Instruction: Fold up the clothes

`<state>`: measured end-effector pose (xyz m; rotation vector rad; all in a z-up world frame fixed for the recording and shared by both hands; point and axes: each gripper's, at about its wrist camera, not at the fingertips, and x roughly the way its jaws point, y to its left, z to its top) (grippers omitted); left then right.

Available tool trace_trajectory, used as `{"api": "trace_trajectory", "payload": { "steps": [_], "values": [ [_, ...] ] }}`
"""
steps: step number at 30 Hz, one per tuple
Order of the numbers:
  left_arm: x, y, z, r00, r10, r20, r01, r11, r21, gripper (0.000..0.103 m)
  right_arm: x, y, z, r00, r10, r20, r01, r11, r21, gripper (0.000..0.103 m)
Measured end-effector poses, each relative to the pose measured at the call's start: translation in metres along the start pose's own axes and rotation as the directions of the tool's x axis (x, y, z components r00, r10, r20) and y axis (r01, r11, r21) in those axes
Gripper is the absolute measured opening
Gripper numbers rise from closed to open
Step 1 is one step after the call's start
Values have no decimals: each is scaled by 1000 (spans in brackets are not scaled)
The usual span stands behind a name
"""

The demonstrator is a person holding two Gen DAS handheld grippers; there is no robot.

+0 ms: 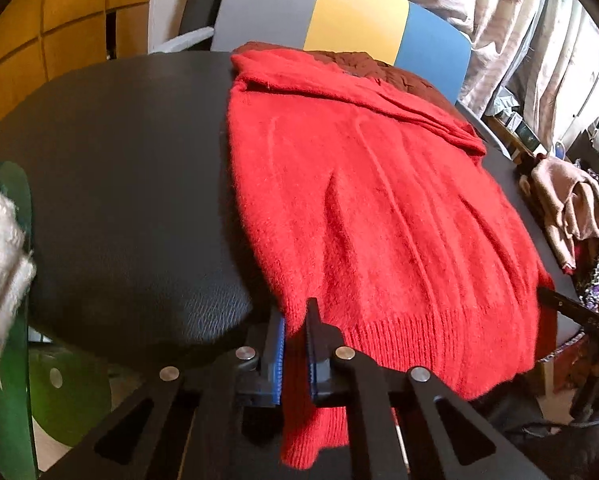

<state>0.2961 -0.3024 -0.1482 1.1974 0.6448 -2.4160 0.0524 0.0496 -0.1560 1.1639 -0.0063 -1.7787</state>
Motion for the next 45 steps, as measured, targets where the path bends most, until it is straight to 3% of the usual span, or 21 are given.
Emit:
{"api": "trace_trajectory", "payload": {
  "steps": [2,5,9,12,16,20,28,34,39,45],
  "values": [
    [-7,7,-4,1000,-23,-19,22,1000,-12,7,-2,0,-2,1000,12,-13,-12,1000,12,13],
    [-16,25,-7,995,-88,-56,85,994,-65,7,-10,1,-8,995,92,-26,-90,994,59,13],
    [-40,45,3,956,-292,-9,285,941,-181,7,-25,8,4,976,214,28,-216,972,91,13],
    [-56,46,23,921,-381,74,388,902,-189,7,-34,14,22,956,280,82,-287,954,83,13],
    [-62,43,52,887,-440,141,459,872,-168,7,-33,14,60,936,318,152,-332,940,75,13],
    [-60,38,88,872,-454,182,480,866,-141,7,-23,7,96,933,307,188,-324,943,70,13],
    [-9,46,180,904,-371,214,405,902,-147,7,24,-27,189,952,210,224,-243,961,133,13],
    [78,59,232,957,-261,127,286,922,-261,7,75,-67,236,977,102,187,-148,957,248,13],
    [128,67,214,980,-196,-23,181,940,-288,7,105,-82,227,989,78,124,-109,957,270,11],
    [109,62,177,983,-184,-25,174,959,-222,6,99,-77,202,991,97,87,-114,969,218,11]
  ]
}}
